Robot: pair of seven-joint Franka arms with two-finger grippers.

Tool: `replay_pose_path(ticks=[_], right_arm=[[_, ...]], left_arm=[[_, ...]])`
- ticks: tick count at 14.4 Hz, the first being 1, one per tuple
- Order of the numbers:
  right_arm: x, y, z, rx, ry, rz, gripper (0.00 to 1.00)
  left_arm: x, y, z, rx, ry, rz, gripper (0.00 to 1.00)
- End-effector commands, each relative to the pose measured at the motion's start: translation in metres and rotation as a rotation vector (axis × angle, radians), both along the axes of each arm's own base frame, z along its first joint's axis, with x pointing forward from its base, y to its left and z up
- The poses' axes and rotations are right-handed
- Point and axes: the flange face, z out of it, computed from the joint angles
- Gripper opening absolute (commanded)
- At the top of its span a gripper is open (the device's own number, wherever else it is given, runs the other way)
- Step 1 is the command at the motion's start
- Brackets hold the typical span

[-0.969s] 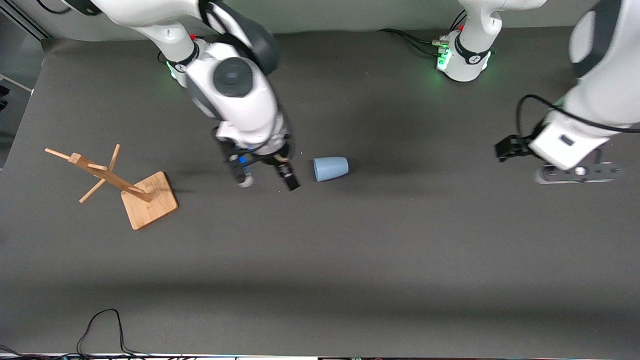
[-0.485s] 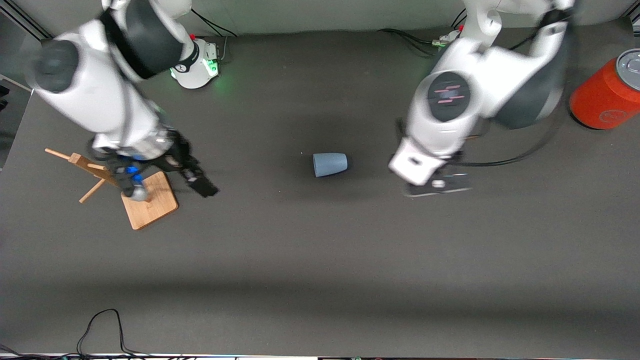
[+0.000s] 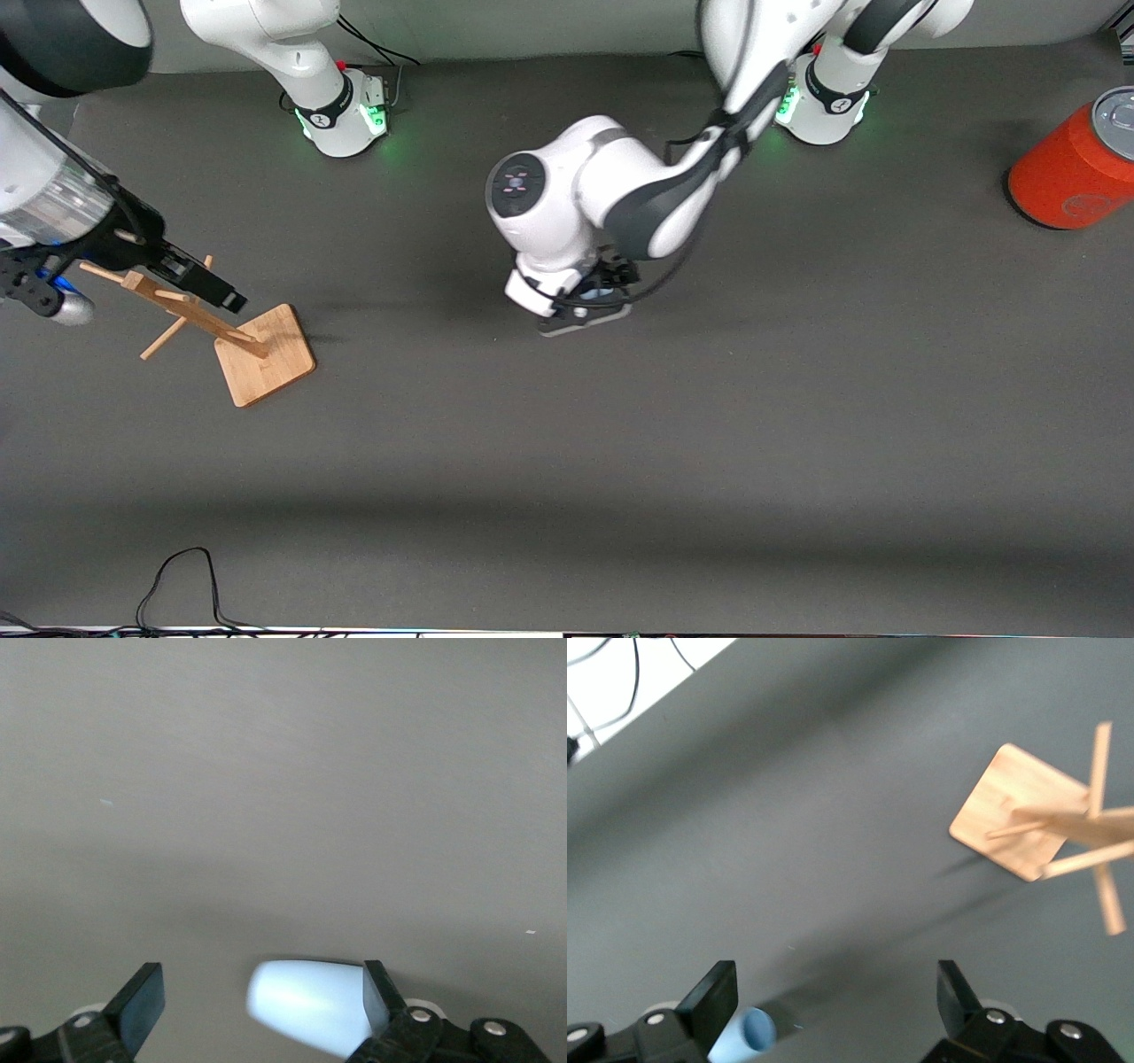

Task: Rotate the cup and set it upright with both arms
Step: 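Grasp the cup rim with the left gripper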

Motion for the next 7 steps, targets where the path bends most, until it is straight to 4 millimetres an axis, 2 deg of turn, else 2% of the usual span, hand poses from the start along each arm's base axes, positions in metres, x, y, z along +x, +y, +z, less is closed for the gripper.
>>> replay_pose_path(ticks=[1, 3, 6, 7], right_arm=[[-0.022, -0.032, -0.004, 0.017, 0.004, 0.161, 1.00], [-0.031, -0.054, -0.007, 0.001, -0.006, 0.235, 1.00], [-0.034, -0.061, -0.001, -0.071, -0.027, 0.385, 1.00], [-0.036, -0.061, -0.001, -0.070, -0.026, 0.395, 1.00]], left_arm=[[-0.026, -0.042, -0.041, 0.055, -0.055, -0.049, 1.00], [-0.043, -0.052, -0.074, 0.108, -0.052, -0.107, 1.00], [-0.066, -0.060, -0.102, 0.185, -0.012, -0.265, 0.98], [-0.069, -0.056, -0.112, 0.225, 0.001, -0.301, 0.97]])
